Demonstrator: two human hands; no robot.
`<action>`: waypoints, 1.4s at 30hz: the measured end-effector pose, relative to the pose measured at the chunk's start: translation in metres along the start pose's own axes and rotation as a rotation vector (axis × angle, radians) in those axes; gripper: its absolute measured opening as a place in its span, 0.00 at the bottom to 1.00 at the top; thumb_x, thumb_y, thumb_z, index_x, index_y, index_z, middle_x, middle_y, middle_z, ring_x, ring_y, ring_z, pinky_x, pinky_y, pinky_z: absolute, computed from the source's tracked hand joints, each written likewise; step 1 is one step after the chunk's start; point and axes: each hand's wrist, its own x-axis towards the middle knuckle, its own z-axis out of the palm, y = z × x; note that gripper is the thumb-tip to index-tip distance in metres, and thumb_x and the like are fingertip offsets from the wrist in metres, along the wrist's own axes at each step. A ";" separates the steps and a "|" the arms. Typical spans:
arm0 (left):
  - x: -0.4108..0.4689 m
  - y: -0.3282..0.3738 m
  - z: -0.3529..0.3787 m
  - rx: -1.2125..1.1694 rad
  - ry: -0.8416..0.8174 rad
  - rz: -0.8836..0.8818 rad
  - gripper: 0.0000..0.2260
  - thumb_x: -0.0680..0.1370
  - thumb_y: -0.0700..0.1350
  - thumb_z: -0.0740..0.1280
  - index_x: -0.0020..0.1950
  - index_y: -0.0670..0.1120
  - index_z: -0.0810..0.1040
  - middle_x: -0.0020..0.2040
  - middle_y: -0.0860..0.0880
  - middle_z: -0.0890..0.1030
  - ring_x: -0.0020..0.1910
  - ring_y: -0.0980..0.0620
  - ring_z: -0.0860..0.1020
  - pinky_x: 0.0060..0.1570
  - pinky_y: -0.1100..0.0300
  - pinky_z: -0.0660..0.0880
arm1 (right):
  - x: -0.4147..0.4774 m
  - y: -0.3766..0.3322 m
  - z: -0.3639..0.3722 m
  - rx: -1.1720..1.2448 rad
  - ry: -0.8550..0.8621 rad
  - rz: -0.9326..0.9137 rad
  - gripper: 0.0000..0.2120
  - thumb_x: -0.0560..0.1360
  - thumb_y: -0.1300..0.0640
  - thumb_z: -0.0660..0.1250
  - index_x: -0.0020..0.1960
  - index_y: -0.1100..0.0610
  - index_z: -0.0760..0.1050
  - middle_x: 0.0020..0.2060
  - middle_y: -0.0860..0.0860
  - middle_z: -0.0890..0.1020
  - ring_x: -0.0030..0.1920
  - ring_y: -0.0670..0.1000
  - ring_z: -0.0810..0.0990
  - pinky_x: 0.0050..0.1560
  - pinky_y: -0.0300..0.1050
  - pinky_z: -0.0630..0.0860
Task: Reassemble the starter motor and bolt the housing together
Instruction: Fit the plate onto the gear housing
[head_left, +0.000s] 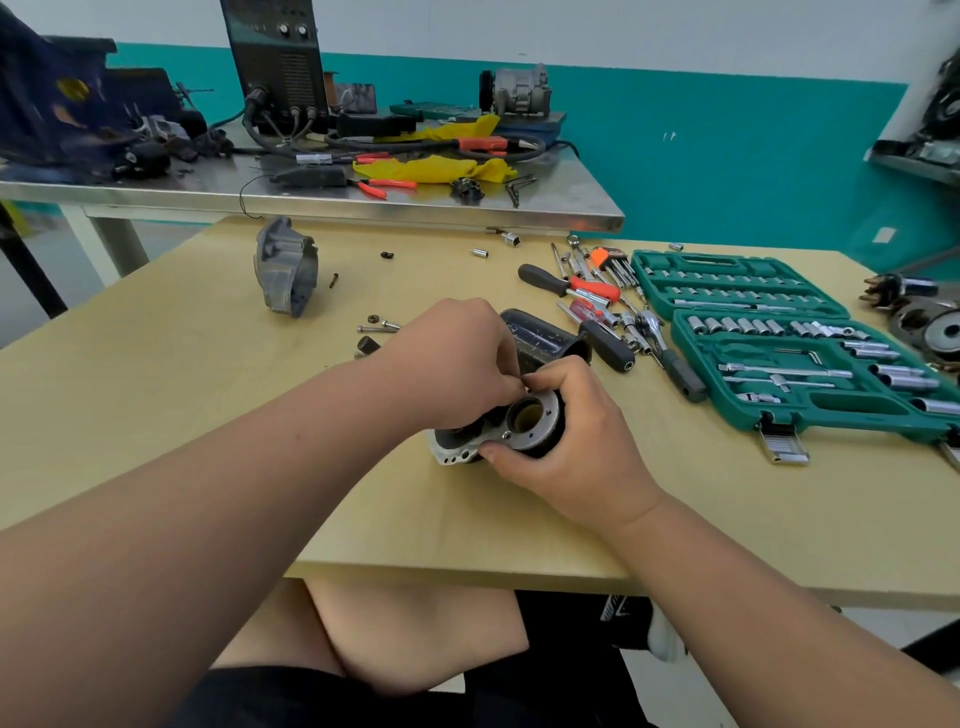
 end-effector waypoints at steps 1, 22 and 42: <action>0.000 0.000 -0.001 0.012 -0.004 0.007 0.05 0.75 0.49 0.70 0.46 0.50 0.84 0.40 0.53 0.83 0.34 0.58 0.77 0.29 0.67 0.73 | 0.000 0.000 0.000 0.002 -0.007 0.004 0.26 0.62 0.51 0.80 0.51 0.52 0.68 0.46 0.48 0.74 0.45 0.41 0.74 0.42 0.30 0.71; 0.005 -0.001 0.005 0.353 -0.169 0.185 0.12 0.80 0.46 0.57 0.37 0.46 0.68 0.42 0.45 0.77 0.41 0.46 0.74 0.41 0.53 0.72 | 0.001 0.001 0.000 0.032 0.000 0.002 0.25 0.61 0.51 0.79 0.51 0.51 0.69 0.46 0.48 0.75 0.45 0.40 0.74 0.43 0.29 0.69; -0.001 0.005 0.000 0.129 -0.023 0.035 0.08 0.77 0.47 0.68 0.51 0.48 0.84 0.45 0.48 0.84 0.44 0.49 0.80 0.43 0.56 0.79 | 0.001 0.004 -0.001 0.023 0.007 -0.006 0.27 0.62 0.53 0.80 0.52 0.52 0.68 0.46 0.44 0.74 0.46 0.35 0.73 0.44 0.25 0.68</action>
